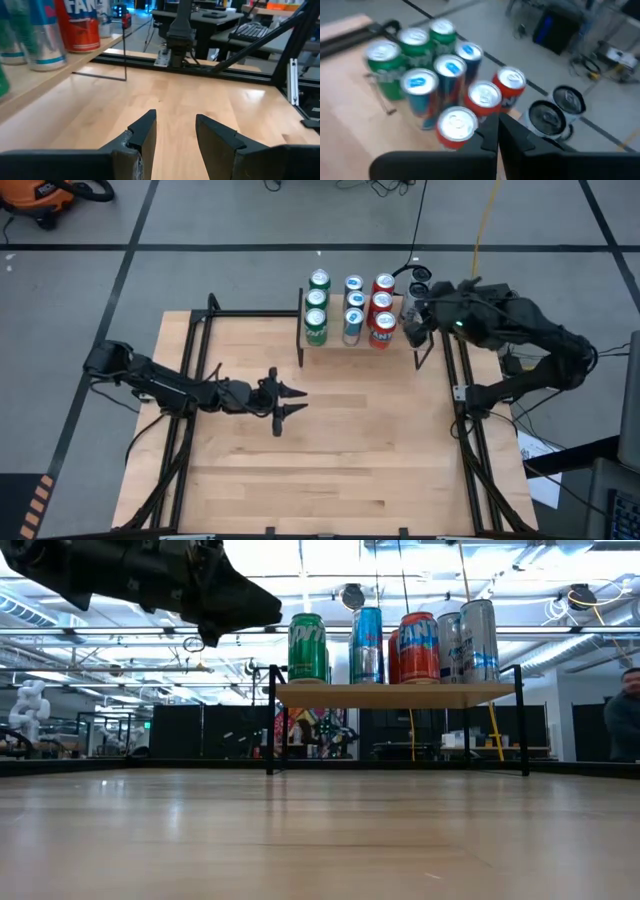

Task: Place canned beverage on shelf
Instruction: Adjust the soda cans on the shelf

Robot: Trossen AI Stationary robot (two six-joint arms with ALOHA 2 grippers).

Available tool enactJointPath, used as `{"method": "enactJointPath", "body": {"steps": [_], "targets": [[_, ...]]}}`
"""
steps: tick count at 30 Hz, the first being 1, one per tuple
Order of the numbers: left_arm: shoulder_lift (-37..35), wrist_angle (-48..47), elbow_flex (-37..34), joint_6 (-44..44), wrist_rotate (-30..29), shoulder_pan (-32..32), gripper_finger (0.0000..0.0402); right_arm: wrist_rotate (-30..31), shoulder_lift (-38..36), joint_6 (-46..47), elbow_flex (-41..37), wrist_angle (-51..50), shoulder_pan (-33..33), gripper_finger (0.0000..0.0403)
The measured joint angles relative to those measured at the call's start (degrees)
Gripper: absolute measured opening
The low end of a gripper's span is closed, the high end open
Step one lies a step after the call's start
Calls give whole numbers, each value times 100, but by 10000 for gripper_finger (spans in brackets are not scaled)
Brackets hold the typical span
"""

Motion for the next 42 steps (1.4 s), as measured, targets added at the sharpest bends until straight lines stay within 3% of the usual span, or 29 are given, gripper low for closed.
{"method": "enactJointPath", "body": {"steps": [13,24,42], "targets": [[352,468,0,57,-367,-597,138,-1939,288,-306,-224,115,-2196,0],[352,75,0,50,-724,-856,138,-2131,881,-616,-224,69,-2950,0],[352,-24,0,7,-920,-985,138,-2092,902,-802,-204,-390,-3314,0]]}}
